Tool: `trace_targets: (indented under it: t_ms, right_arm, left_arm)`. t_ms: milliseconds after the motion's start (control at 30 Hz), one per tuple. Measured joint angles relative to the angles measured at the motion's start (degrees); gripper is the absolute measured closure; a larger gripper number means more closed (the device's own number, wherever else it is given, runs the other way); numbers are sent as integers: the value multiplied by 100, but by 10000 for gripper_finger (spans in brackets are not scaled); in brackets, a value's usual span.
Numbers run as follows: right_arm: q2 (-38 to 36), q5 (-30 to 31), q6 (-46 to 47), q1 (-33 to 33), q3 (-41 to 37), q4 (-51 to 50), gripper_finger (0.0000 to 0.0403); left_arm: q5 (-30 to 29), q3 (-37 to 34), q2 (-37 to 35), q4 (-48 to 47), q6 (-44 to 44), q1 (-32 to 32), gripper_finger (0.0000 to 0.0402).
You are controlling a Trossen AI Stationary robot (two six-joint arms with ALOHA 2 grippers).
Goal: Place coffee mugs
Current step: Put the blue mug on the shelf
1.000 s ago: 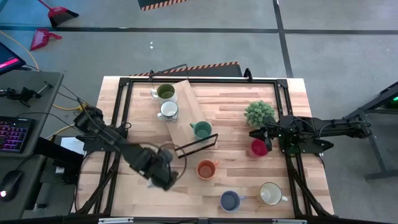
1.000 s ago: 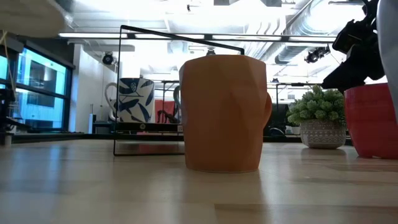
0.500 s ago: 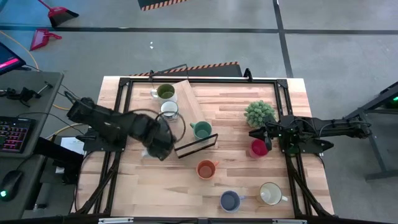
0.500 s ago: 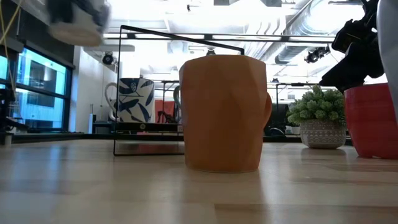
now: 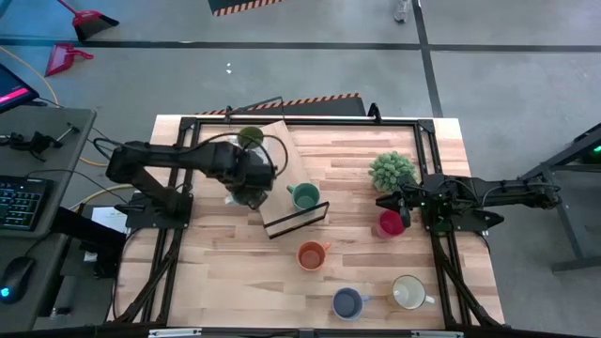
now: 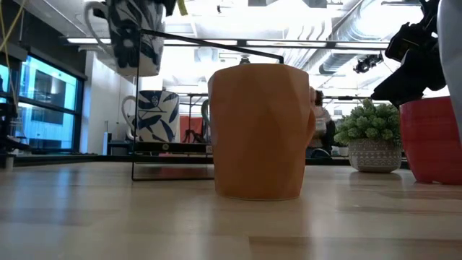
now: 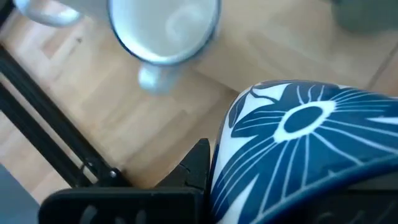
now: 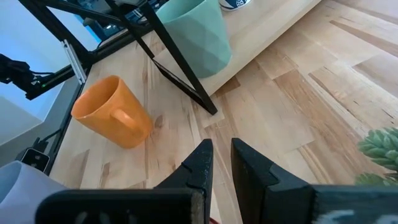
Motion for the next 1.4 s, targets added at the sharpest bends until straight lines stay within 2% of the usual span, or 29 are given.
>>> trace_targets:
  t_ms: [200,367,667,900,1400]
  right_arm:
    - [0,169,-37,0,0,0,364]
    - [-1,195,-34,0,0,2,364]
    - [0,197,16,0,0,11,364]
    - [-1,192,17,-1,0,28,364]
    - [0,185,139,-1,-2,139,364]
  left_arm:
    - [-168,49,3,669,518,520,382]
    - [-250,511,302,1021,1090,917,382]
    - [-307,2473,1686,906,2407,1663,382]
    - [-354,3741,2441,65,3108,2328,382]
    - [-234,3832,2823,327,4449,3264,382]
